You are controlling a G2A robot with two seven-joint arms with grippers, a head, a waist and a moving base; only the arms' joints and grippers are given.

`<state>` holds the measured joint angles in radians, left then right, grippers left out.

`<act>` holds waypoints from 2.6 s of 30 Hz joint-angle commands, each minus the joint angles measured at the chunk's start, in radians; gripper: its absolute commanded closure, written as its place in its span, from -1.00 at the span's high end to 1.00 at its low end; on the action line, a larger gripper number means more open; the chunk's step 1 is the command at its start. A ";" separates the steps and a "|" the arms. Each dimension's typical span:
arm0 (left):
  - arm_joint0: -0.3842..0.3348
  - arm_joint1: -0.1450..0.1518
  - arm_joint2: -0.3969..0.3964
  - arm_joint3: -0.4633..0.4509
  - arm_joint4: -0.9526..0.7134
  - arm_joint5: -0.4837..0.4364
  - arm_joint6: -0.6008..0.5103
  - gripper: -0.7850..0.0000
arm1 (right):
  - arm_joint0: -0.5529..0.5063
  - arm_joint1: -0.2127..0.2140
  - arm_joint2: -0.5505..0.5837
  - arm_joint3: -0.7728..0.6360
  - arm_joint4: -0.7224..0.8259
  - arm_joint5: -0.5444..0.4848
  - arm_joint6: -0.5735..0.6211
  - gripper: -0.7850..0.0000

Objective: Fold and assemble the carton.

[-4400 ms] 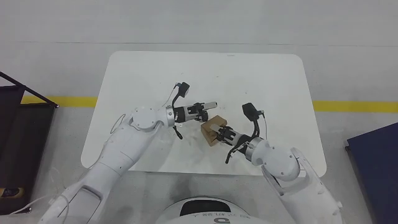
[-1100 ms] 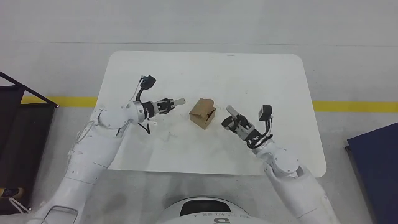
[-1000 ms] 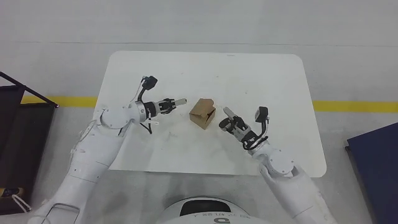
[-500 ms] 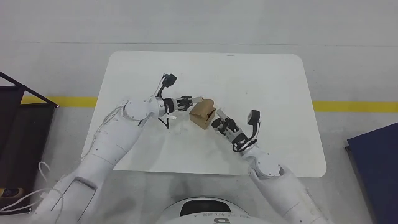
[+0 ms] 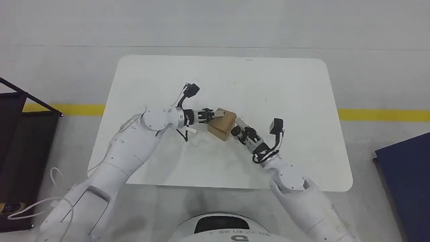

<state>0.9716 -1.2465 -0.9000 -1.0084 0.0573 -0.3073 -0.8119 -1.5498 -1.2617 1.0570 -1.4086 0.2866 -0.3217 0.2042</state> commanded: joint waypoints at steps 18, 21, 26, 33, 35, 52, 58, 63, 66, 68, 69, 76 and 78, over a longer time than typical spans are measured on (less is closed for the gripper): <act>-0.010 -0.008 0.005 0.004 -0.008 -0.011 -0.006 0.56 | -0.005 -0.001 0.005 -0.011 -0.103 0.055 -0.006 -0.07; -0.011 -0.009 0.007 0.006 -0.008 -0.013 -0.007 0.55 | -0.006 -0.001 0.005 -0.015 -0.113 0.060 -0.006 -0.08; -0.011 -0.011 0.011 0.010 -0.009 -0.016 -0.008 0.56 | -0.006 -0.003 0.009 -0.018 -0.118 0.067 -0.009 -0.08; -0.018 -0.015 0.016 0.017 -0.006 -0.017 -0.015 0.55 | -0.007 -0.003 0.009 -0.024 -0.143 0.078 -0.007 -0.08; -0.019 -0.015 0.017 0.019 -0.005 -0.020 -0.017 0.55 | -0.005 -0.004 0.004 -0.025 -0.167 0.088 -0.013 -0.08; -0.029 -0.022 0.046 0.025 0.049 -0.010 -0.038 0.46 | 0.002 -0.011 -0.006 -0.020 -0.207 0.121 -0.020 -0.08; -0.031 -0.024 0.050 0.029 0.057 -0.009 -0.036 0.55 | -0.002 -0.012 -0.003 -0.017 -0.216 0.128 -0.030 -0.07; -0.033 -0.024 0.042 0.027 0.048 -0.013 -0.034 0.65 | -0.009 -0.011 0.009 -0.026 -0.212 0.121 -0.031 -0.06; -0.032 -0.023 0.040 0.025 0.048 -0.012 -0.036 0.69 | -0.012 -0.011 0.014 -0.030 -0.213 0.122 -0.031 -0.05; -0.032 -0.023 0.040 0.024 0.050 -0.013 -0.035 0.71 | -0.014 -0.011 0.015 -0.032 -0.216 0.124 -0.029 -0.04; -0.031 -0.023 0.039 0.023 0.049 -0.013 -0.035 0.70 | -0.014 -0.011 0.015 -0.032 -0.215 0.125 -0.028 -0.04; -0.028 -0.024 0.039 0.020 0.050 -0.013 -0.036 0.78 | -0.017 -0.012 0.018 -0.035 -0.215 0.129 -0.026 -0.03; -0.028 -0.024 0.039 0.021 0.050 -0.012 -0.039 0.78 | -0.017 -0.013 0.018 -0.033 -0.214 0.131 -0.023 -0.02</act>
<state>0.9434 -1.2704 -0.8604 -0.9882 0.1079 -0.3203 -0.8500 -1.5673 -1.2743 1.0750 -1.4426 0.0722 -0.1920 0.1806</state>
